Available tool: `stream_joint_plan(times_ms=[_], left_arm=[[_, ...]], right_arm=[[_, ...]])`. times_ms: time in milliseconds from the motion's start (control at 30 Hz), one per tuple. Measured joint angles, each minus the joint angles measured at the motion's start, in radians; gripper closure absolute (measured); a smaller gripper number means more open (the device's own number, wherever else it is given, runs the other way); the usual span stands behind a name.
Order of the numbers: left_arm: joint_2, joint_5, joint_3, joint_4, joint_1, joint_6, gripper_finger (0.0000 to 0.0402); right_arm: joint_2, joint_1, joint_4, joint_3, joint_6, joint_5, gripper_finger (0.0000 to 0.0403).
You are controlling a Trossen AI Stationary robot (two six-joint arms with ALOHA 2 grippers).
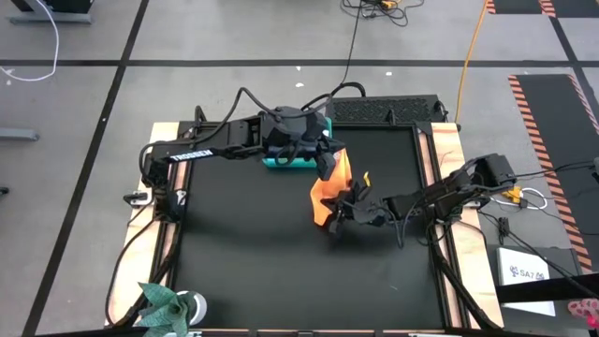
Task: Fold microfiber towels
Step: Fold the orange microfiber towel
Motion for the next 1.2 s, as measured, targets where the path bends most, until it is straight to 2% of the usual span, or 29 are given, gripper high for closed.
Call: stream_joint_plan(times_ms=[267,433,667,867,1200], left_arm=[[0.0,0.002,0.0,0.0,-0.009,0.004,0.0401],[0.0,0.022,0.0,-0.008,-0.008,0.005,0.0401],[0.0,0.023,0.0,-0.008,-0.008,0.006,0.0401],[0.0,0.021,0.0,-0.007,-0.008,0.005,0.0401],[0.0,0.02,0.0,-0.002,-0.008,-0.001,0.0401]], right_arm=[[-0.002,0.015,-0.024,0.0,0.034,-0.016,0.0399],[-0.047,0.028,-0.096,0.001,0.041,-0.028,0.0395],[-0.106,0.028,-0.166,0.001,0.09,-0.043,0.0334],[-0.096,0.027,-0.218,0.001,0.09,-0.043,0.0285],[-0.075,-0.001,-0.129,0.001,0.08,-0.043,0.0269]])
